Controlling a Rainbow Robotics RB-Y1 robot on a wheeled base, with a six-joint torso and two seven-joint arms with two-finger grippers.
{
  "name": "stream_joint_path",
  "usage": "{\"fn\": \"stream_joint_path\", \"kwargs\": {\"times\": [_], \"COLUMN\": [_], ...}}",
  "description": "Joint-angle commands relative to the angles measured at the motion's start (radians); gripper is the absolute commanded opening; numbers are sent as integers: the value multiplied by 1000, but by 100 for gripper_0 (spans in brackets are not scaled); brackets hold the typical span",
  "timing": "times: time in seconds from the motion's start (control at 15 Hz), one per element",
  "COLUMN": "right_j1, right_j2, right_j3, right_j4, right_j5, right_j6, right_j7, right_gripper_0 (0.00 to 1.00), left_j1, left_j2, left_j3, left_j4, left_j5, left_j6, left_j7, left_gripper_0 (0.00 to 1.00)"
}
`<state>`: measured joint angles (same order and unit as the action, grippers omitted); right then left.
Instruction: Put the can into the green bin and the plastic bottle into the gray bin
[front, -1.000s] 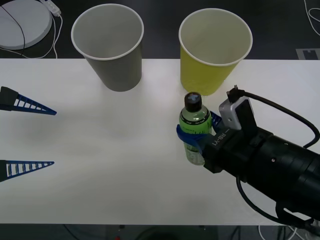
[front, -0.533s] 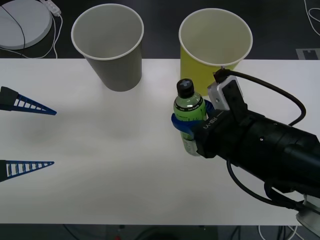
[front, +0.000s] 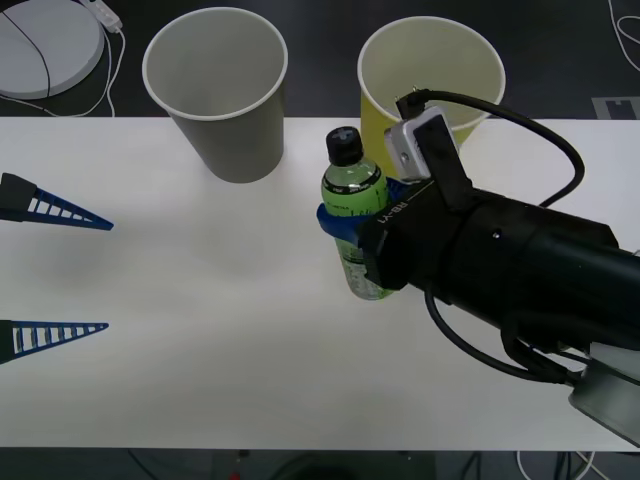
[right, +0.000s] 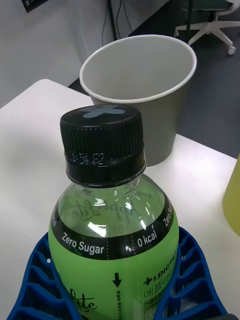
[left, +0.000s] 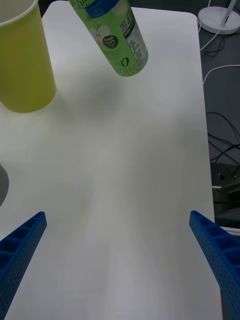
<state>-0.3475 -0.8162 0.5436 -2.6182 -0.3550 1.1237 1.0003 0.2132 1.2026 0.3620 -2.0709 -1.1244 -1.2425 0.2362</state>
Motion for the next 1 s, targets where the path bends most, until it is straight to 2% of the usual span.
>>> {"fn": "stream_joint_path", "kwargs": {"times": [0.07, 0.47, 0.8, 1.0], "right_j1": [-53, -192, -312, -380], "right_j2": [49, 167, 259, 307], "right_j3": [-25, -77, -80, -80], "right_j4": [0, 0, 64, 159], "right_j5": [-51, -137, -150, -165], "right_j6": [93, 304, 401, 407], "right_j7": [3, 3, 3, 3], "right_gripper_0": [0, 0, 0, 0], "left_j1": [0, 0, 0, 0], "left_j2": [0, 0, 0, 0], "left_j3": [0, 0, 0, 0], "left_j4": [0, 0, 0, 0], "left_j5": [0, 0, 0, 0], "left_j6": [0, 0, 0, 0], "left_j7": [0, 0, 0, 0], "left_gripper_0": [100, 100, 100, 100]}}
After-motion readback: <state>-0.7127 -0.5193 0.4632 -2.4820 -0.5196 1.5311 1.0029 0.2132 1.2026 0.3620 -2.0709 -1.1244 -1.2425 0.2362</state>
